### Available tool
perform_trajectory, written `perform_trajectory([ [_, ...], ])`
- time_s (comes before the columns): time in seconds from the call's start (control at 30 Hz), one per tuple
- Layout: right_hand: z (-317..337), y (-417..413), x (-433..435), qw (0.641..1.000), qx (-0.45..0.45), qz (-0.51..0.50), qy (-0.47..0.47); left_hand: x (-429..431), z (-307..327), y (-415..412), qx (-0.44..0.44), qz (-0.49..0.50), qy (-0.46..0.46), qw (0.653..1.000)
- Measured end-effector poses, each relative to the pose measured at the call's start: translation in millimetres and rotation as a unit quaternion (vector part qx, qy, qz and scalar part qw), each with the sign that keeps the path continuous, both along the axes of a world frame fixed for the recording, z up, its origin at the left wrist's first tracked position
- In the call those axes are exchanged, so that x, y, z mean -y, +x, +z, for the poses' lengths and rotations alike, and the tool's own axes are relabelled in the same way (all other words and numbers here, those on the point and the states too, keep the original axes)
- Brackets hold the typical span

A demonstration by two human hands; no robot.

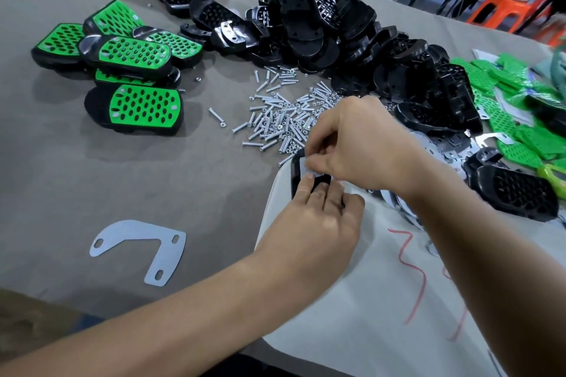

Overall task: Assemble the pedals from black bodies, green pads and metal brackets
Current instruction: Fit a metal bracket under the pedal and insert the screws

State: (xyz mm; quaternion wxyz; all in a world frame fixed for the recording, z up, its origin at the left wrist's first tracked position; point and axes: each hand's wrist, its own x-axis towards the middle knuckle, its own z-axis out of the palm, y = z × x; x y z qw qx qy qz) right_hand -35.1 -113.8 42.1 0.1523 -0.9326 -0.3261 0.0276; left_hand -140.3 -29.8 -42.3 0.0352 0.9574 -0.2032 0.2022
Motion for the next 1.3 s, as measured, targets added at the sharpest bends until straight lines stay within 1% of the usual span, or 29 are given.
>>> perform_trajectory([
  [0.17, -6.9, -1.7, 2.0, 1.000, 0.017, 0.000, 0.023, -1.6, -8.5, 1.3, 0.015, 0.024, -0.050, 0.998],
  [0.33, -6.9, -2.1, 0.9, 1.000, 0.016, -0.005, 0.021, -2.6, -6.3, 1.9, 0.014, 0.012, -0.030, 0.999],
  [0.43, -3.2, -4.0, -1.6, 1.000, 0.018, -0.002, -0.018, -5.1, -6.5, 3.0, 0.013, -0.003, -0.019, 1.000],
  [0.5, 0.2, -6.1, -4.6, 0.998, 0.031, 0.008, -0.053, -6.2, -7.8, 2.5, 0.016, 0.004, -0.010, 1.000],
  [0.63, 5.8, -14.5, -15.4, 0.990, 0.058, 0.021, -0.126, -9.1, -10.2, 3.8, 0.060, 0.014, -0.034, 0.997],
  [0.73, 1.6, -25.6, -23.0, 0.987, 0.078, -0.009, -0.143, -11.2, -1.8, 0.7, 0.065, -0.016, -0.042, 0.997],
  [0.83, -3.7, -30.2, -23.9, 0.983, 0.094, -0.005, -0.155, -12.6, -2.1, 2.2, 0.087, -0.047, -0.060, 0.993],
  [0.93, -3.0, -22.7, -16.6, 0.988, 0.073, -0.021, -0.132, -7.6, -8.0, 3.7, 0.084, -0.017, -0.048, 0.995],
  [0.97, -1.8, -19.2, -12.2, 0.992, 0.063, -0.035, -0.102, -6.6, -9.5, 3.2, 0.073, -0.004, -0.047, 0.996],
  [1.03, -0.3, -13.2, -2.8, 0.997, 0.018, -0.069, -0.002, -4.8, -11.7, 2.9, 0.039, 0.009, -0.049, 0.998],
  [1.07, 0.0, -10.9, 1.4, 0.996, -0.010, -0.077, 0.048, -4.1, -12.7, 3.5, 0.031, 0.008, -0.048, 0.998],
  [1.1, 0.6, -10.1, 4.6, 0.994, -0.034, -0.078, 0.073, -3.6, -12.6, 3.9, 0.026, 0.011, -0.049, 0.998],
  [1.2, -0.9, -11.5, 7.9, 0.993, -0.074, -0.067, 0.063, -3.0, -14.6, 6.0, 0.034, 0.015, -0.048, 0.998],
  [1.3, -3.5, -12.7, 8.0, 0.993, -0.067, -0.071, 0.069, -2.7, -15.3, 5.9, 0.038, 0.018, -0.046, 0.998],
])
